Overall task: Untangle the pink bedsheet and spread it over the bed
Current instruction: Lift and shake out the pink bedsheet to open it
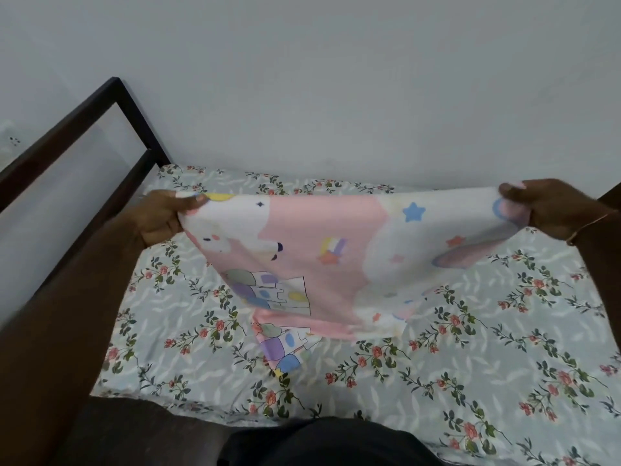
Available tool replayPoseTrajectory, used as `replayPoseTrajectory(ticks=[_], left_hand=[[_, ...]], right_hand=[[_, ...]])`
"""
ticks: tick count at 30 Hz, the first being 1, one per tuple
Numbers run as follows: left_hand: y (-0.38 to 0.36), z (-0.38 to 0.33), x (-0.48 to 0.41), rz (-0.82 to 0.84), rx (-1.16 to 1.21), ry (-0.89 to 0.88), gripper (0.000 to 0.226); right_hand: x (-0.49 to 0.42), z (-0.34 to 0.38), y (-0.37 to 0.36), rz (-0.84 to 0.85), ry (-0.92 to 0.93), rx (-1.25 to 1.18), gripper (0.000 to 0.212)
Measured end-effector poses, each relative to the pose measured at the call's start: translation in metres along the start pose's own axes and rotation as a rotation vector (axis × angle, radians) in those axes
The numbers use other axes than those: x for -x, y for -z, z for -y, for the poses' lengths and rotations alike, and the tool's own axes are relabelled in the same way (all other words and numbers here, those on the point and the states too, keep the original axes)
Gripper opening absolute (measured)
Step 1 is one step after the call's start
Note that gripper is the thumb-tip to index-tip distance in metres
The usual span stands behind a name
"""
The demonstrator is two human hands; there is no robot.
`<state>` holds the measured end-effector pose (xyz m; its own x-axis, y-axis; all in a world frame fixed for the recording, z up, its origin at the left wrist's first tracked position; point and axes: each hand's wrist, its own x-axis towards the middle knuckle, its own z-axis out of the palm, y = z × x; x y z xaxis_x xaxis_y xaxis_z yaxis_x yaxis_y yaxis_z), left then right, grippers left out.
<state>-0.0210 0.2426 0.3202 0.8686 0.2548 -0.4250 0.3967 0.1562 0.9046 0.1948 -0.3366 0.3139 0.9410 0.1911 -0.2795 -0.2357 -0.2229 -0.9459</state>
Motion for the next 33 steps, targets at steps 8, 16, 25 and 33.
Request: replayPoseTrajectory(ticks=[8, 16, 25, 33], left_hand=[[-0.006, -0.016, -0.018, -0.02, -0.043, -0.033, 0.027], [-0.004, -0.077, -0.013, -0.019, 0.015, -0.334, 0.034], [0.001, -0.213, -0.013, -0.101, -0.099, -0.547, 0.023], [0.001, -0.337, 0.017, -0.222, -0.184, -0.651, 0.024]], right_hand=[[0.009, 0.0, -0.026, 0.101, -0.017, 0.091, 0.068], [0.012, 0.054, -0.015, 0.111, 0.155, -0.22, 0.046], [-0.007, 0.176, -0.001, -0.075, 0.351, -0.032, 0.077], [-0.003, 0.27, 0.0, -0.112, 0.51, -0.011, 0.079]])
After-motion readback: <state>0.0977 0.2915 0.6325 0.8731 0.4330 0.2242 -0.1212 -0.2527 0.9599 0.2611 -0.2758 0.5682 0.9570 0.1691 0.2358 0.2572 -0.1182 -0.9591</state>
